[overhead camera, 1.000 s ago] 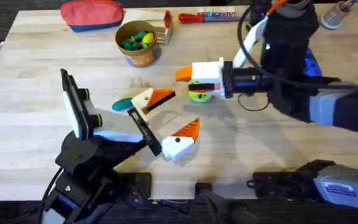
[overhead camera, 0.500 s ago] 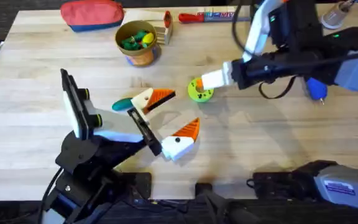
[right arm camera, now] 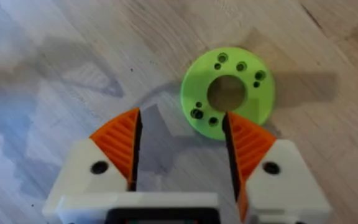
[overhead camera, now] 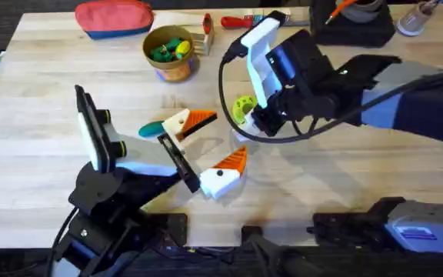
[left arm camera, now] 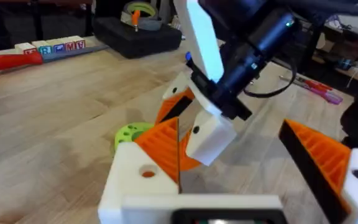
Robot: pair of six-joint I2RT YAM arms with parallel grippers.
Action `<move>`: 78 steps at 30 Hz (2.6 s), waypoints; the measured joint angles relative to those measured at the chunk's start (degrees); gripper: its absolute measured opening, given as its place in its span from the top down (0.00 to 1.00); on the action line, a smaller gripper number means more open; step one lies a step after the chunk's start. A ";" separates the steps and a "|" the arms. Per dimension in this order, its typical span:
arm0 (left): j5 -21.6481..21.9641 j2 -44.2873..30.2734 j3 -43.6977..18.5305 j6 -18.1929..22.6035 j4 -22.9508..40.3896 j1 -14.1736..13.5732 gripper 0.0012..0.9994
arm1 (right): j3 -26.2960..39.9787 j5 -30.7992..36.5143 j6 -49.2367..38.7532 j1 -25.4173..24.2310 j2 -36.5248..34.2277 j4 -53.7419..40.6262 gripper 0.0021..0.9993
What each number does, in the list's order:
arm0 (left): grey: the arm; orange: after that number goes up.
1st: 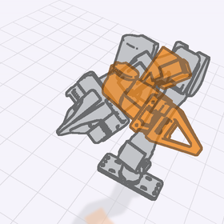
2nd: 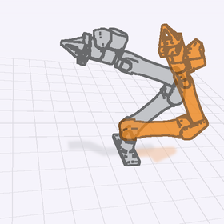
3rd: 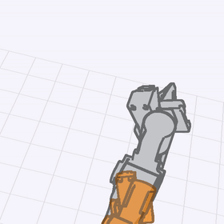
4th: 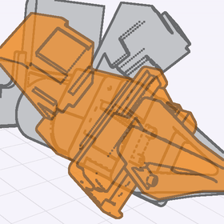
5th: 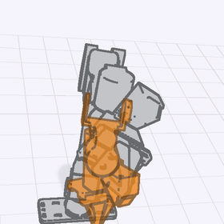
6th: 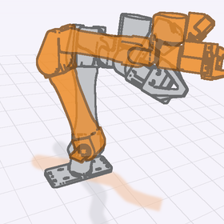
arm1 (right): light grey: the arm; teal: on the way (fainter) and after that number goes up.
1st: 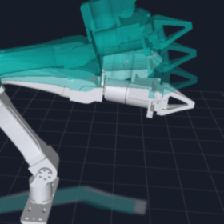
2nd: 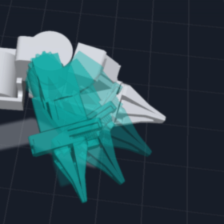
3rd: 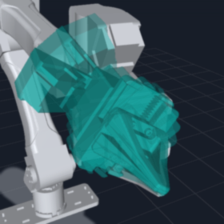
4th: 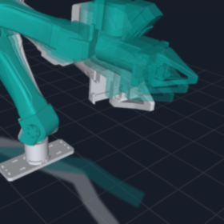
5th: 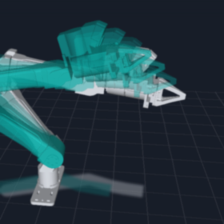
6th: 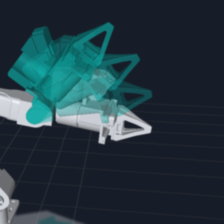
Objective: Pick up the gripper from the table and insert it into the empty holder that is missing its gripper. Then pick up a screw, insert it into the mounting hole, and use the screwdriver to tighten it. Finally, clean up the table by picking up the vegetable and placing it into the bucket.
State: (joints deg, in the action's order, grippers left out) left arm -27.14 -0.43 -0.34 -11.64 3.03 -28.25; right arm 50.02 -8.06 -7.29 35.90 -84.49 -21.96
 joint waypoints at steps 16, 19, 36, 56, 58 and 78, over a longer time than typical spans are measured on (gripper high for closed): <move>0.00 0.00 0.00 0.00 0.00 0.00 0.01 | 0.00 2.93 0.46 0.04 -3.76 2.66 0.79; 0.00 0.01 0.00 0.00 0.00 0.00 0.01 | 0.00 2.95 0.74 0.04 -3.76 2.86 0.84; 0.00 0.00 0.00 0.00 0.00 0.00 0.01 | 6.34 3.22 1.49 -1.41 -3.76 -1.89 1.00; 0.00 0.02 0.00 0.00 0.00 0.00 0.01 | 18.80 3.33 -0.26 -0.31 -4.74 -20.74 0.26; 0.00 0.02 0.00 0.00 0.00 0.00 0.01 | 18.80 3.35 -0.28 0.00 -6.25 -20.66 0.28; 0.00 0.00 0.00 0.00 0.00 0.00 0.01 | 18.80 3.37 -0.24 0.96 -14.19 -17.07 0.73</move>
State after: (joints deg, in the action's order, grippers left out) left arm -27.14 -0.43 -0.34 -11.64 3.03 -28.25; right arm 68.82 -4.69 -7.53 36.86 -98.67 -39.03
